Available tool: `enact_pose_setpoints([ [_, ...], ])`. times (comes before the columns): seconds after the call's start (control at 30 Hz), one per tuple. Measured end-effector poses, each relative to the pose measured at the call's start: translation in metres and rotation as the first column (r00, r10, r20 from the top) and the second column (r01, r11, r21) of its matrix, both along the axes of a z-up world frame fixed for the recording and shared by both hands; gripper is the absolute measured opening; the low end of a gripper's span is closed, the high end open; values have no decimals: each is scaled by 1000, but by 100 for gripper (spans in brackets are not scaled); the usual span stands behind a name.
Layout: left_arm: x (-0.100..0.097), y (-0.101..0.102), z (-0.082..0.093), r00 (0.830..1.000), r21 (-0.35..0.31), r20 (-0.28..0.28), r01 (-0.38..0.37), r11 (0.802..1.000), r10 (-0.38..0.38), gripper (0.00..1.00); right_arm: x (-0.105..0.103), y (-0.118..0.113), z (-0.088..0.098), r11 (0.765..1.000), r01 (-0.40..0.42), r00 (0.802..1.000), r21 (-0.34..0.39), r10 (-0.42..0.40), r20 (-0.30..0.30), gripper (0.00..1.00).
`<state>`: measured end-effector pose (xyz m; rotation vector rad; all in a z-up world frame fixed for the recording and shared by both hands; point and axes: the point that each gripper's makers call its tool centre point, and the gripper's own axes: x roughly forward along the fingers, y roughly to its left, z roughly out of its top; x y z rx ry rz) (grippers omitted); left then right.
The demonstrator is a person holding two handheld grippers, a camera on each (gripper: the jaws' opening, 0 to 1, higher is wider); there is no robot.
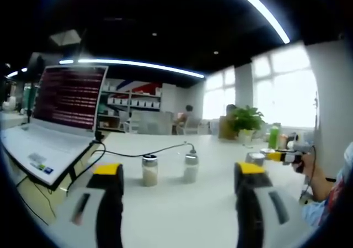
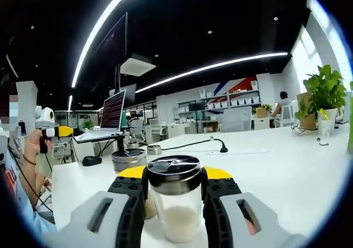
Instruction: Rotate the seasoning bottle until the label or dispensing opening points toward the visible target arrow and the bottle remains upright within the marked orientation range
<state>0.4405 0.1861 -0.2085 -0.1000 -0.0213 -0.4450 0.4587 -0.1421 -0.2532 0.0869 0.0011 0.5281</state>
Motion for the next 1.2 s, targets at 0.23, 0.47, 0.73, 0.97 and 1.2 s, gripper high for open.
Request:
enact_pose_setpoints([
  [0.23, 0, 1, 0, 1000, 0, -1, -3, 1000, 3, 87, -1, -1, -1, 997, 73, 997, -17, -74, -12, 38],
  [0.47, 0, 0, 0, 1000, -2, -1, -3, 1000, 3, 87, -1, -4, -2, 987, 159, 987, -33, -160, -33, 38],
  [0.73, 0, -1, 0, 1000, -1, -2, -1, 1000, 1, 87, -1, -6, -5, 965, 237, 970, -111, -242, -32, 37],
  [0.97, 0, 0, 0, 1000, -4, -2, -5, 1000, 5, 87, -1, -8, -6, 957, 269, 961, -106, -274, -38, 37],
  [1.2, 0, 1, 0, 1000, -3, -2, -5, 1000, 5, 87, -1, -8, -7, 955, 279, 958, -103, -284, -42, 38],
])
